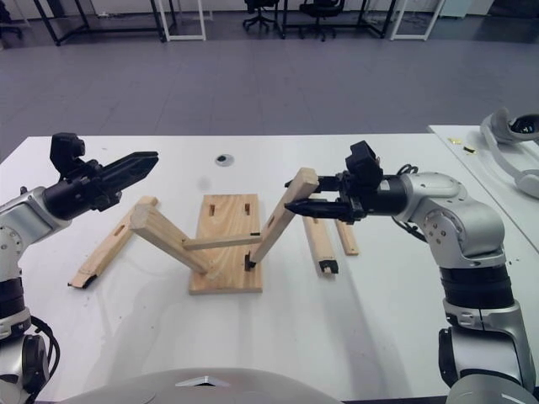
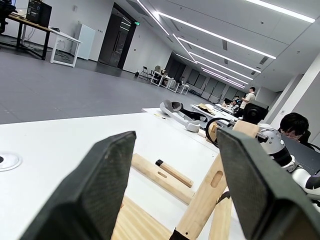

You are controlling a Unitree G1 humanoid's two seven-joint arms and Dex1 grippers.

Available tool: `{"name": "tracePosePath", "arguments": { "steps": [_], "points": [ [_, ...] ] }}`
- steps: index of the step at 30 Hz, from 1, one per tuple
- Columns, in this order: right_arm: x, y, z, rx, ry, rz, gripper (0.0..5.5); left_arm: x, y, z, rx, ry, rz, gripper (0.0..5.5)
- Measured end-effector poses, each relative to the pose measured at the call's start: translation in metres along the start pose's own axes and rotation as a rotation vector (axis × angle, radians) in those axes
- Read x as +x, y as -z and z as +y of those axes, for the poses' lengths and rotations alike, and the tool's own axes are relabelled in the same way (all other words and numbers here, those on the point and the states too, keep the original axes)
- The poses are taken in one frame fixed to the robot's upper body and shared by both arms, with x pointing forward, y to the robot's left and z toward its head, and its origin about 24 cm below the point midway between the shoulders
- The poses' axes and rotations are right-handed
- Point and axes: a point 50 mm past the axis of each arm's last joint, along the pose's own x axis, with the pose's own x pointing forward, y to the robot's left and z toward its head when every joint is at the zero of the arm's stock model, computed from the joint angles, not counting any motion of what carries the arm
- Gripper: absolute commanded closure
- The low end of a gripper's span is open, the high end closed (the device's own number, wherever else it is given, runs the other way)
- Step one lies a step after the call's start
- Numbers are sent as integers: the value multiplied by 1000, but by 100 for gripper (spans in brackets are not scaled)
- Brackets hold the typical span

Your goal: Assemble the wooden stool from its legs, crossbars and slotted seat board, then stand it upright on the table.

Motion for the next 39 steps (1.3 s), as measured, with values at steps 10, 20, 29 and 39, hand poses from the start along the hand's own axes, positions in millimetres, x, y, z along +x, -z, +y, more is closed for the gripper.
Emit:
{"name": "tracePosePath", "arguments": {
  "steps": [10,20,29,39],
  "points": [
    [7,6,0,-21,-13,7,343,-2,2,2,-8,16,-8,256],
    [9,10,-1,-91,-46,74,343,-2,5,-1,4,6,3,256],
    [23,6,-4,-97,-122,124,343,0,13,-6,1,-12,-3,256],
    [26,7,1,-187,-167,147,343,-3,17,-6,4,-56,-37,256]
  ]
}}
